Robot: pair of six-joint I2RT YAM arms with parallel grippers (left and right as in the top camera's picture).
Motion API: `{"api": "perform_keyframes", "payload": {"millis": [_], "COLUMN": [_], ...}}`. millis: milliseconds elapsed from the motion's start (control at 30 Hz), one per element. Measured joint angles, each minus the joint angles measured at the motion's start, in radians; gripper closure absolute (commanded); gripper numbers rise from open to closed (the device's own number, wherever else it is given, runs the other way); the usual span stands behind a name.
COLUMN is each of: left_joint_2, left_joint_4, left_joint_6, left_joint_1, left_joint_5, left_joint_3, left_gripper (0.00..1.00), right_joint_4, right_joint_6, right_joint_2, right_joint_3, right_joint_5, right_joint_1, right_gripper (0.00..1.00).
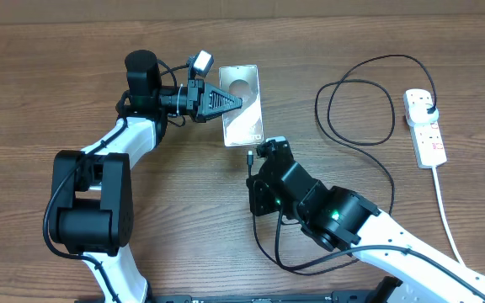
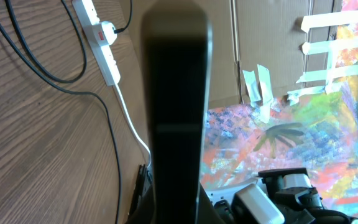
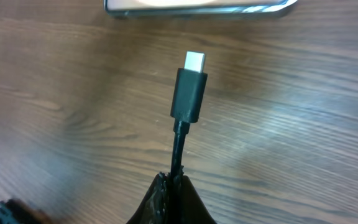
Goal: Plug charger to phone and switch on socket
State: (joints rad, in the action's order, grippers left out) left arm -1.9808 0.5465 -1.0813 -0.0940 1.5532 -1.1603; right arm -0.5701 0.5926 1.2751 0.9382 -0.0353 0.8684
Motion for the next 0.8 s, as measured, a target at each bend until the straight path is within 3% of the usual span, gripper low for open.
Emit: {"api": "perform_keyframes", "payload": {"millis": [800], "left_joint_2": [0.0], "left_joint_4": [0.0], "left_joint_6": [0.019], "left_joint_1": [0.0], "left_joint_5": [0.0], "left_joint_3": [0.0], "left_gripper": [0.96], "right_joint_4": [0.024], "right_joint_6": [-0.04], "right_joint_2": [0.05], "right_joint_3": [0.011], "right_joint_5": [0.052], "right_joint_1": [-0.003], "right_gripper": [0.96]}}
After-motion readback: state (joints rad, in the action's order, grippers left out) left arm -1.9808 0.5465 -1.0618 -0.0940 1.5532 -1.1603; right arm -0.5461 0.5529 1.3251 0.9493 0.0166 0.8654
